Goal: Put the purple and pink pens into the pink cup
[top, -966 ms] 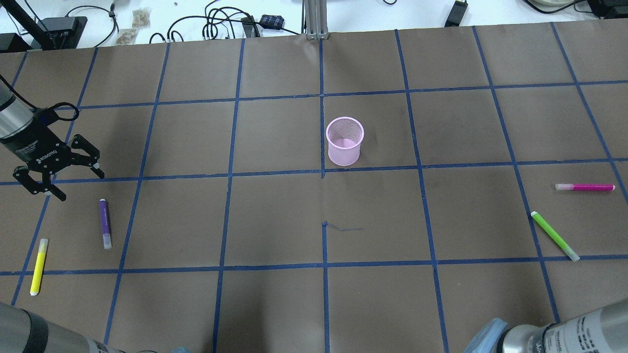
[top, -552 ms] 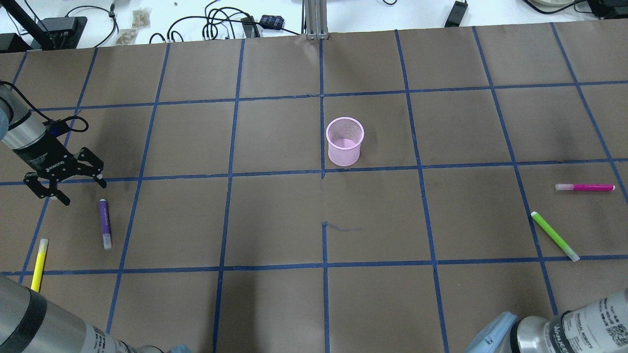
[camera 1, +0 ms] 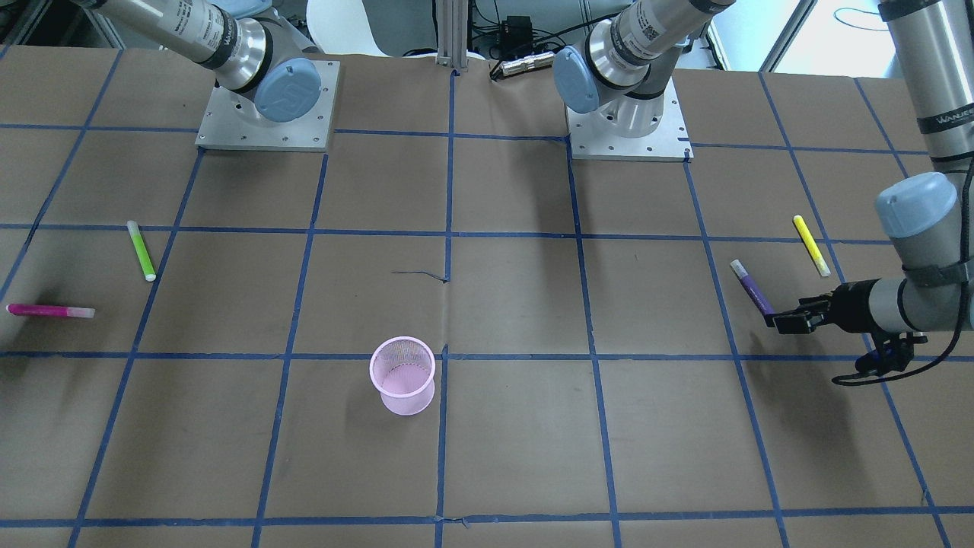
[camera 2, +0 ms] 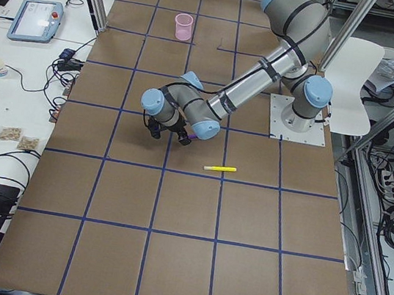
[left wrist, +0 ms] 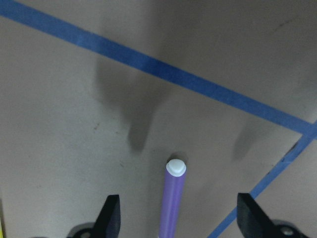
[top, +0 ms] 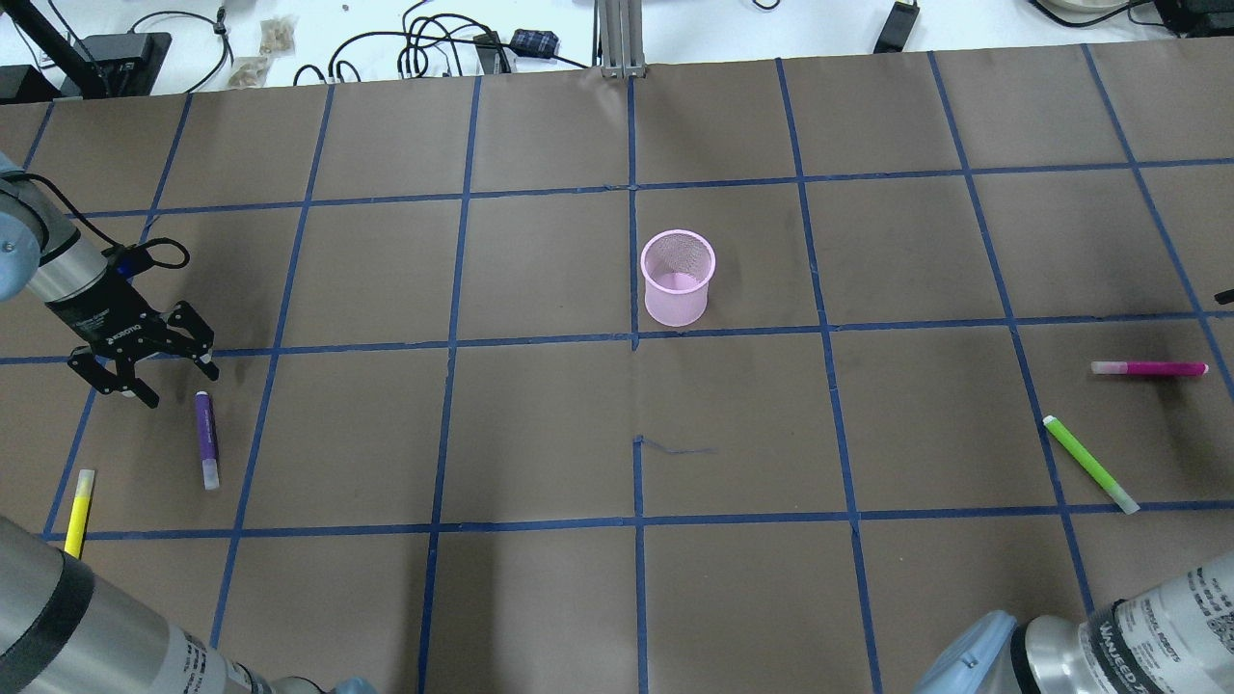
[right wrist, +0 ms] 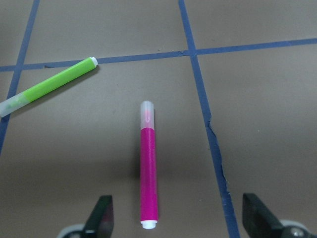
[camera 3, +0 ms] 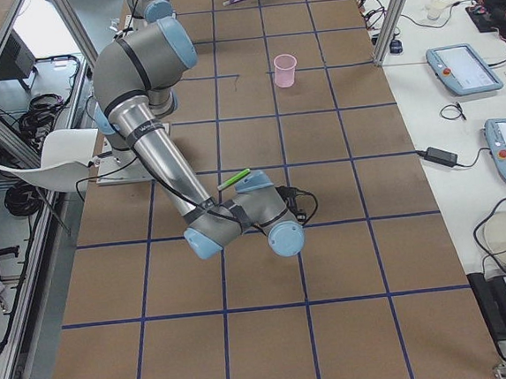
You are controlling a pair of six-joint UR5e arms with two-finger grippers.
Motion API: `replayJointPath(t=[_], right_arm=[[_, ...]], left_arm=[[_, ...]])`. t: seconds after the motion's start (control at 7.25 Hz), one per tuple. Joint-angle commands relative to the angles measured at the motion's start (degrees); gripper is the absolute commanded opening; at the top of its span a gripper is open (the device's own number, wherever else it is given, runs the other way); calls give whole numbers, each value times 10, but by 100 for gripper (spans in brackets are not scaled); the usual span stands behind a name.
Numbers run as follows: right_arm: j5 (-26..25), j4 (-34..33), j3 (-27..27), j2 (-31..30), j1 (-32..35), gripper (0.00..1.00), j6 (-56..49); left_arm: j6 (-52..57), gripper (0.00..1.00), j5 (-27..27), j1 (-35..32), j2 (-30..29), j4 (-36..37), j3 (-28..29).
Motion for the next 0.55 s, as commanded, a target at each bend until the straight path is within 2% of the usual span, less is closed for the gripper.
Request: replayJointPath(t=[0.0,0.28,0.41], right_arm=[[-5,8,2,33,0,89,-20],[-22,8,4,37,0,88,-31],[-26,5,3,33,-1,84,-45]], left_arm=[[-6,89,-2,0,-7,0,1],[-13,89,-3,0,-10,1,0],[-17,86,-3,0,-12,1,0]])
